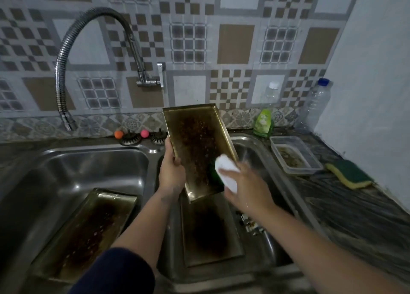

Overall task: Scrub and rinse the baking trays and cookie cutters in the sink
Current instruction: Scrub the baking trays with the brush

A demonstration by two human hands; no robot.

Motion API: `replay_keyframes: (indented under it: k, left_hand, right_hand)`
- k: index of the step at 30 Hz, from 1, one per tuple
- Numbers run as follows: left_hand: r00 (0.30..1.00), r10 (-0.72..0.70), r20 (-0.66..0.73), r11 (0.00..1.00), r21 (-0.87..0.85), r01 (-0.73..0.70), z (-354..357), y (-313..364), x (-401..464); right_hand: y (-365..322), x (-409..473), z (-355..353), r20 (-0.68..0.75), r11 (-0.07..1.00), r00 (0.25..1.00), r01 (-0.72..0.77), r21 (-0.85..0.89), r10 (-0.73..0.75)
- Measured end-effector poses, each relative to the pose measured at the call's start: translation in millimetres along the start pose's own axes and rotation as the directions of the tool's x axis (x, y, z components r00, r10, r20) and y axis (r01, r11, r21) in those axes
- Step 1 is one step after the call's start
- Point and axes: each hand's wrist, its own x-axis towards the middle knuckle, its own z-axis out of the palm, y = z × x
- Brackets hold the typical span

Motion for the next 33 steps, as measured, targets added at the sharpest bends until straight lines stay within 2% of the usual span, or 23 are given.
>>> replay_keyframes:
  k: [2, 3, 6, 8, 12, 16, 19, 22, 24, 26, 28, 31, 33]
  left_hand:
    - [0.998, 0.017, -0.053, 0.990, 0.139, -0.009, 6, 2, -5]
    - [0.999, 0.017, -0.046, 0.991, 0.135, -0.010, 11, 4, -9]
    - [0.991, 0.042, 0.127, 0.999, -0.012, -0.041, 28, 9, -24]
    - [0.987, 0.059, 0.148, 0.998, 0.014, -0.062, 38, 12, -30]
    - [0.996, 0.080, 0.042, 0.988, 0.127, -0.085, 44, 22, -33]
    - [0.987, 0.158, 0.005, 0.932, 0.330, -0.151, 58, 27, -31]
    - [0.971, 0.240, 0.003, 0.850, 0.482, -0.212, 72, 32, -36]
    - [0.940, 0.340, 0.016, 0.787, 0.543, -0.294, 75, 31, -44]
    - [0.935, 0.349, 0.068, 0.785, 0.523, -0.331, 69, 24, -45]
    - [0.936, 0.329, 0.126, 0.858, 0.374, -0.352, 60, 20, -41]
    - [0.959, 0.244, 0.146, 0.922, 0.271, -0.276, 47, 14, -31]
    - [0.984, 0.017, 0.176, 0.913, 0.399, -0.087, 25, 3, -12]
    - [0.972, -0.086, 0.219, 0.910, 0.414, -0.013, 12, -5, -5]
  right_hand:
    - [6, -12, 5, -0.010, 1.000, 1.000, -0.021, 0.011, 0.021]
    - [11, 2, 1, -0.027, 0.998, 0.998, -0.059, -0.005, 0.059]
    - [22, 66, -29, -0.102, 0.984, 0.979, -0.178, -0.016, 0.175]
    - [29, 99, -50, -0.135, 0.975, 0.966, -0.210, 0.077, 0.219]
    - [15, 102, -56, -0.187, 0.941, 0.952, -0.184, 0.283, 0.243]
    - [-21, 86, -50, -0.102, 0.833, 0.951, -0.201, 0.515, 0.293]
    - [-40, 92, -64, -0.048, 0.702, 0.924, -0.254, 0.666, 0.379]
    - [-42, 95, -71, -0.072, 0.698, 0.909, -0.263, 0.666, 0.411]
    - [-36, 91, -73, -0.073, 0.693, 0.905, -0.267, 0.669, 0.419]
    - [-27, 85, -74, -0.032, 0.662, 0.913, -0.271, 0.698, 0.408]
    - [-16, 79, -76, 0.002, 0.631, 0.921, -0.269, 0.728, 0.390]
    - [-1, 68, -76, 0.054, 0.532, 0.928, -0.259, 0.807, 0.370]
    - [9, 61, -73, 0.128, 0.403, 0.930, -0.269, 0.875, 0.344]
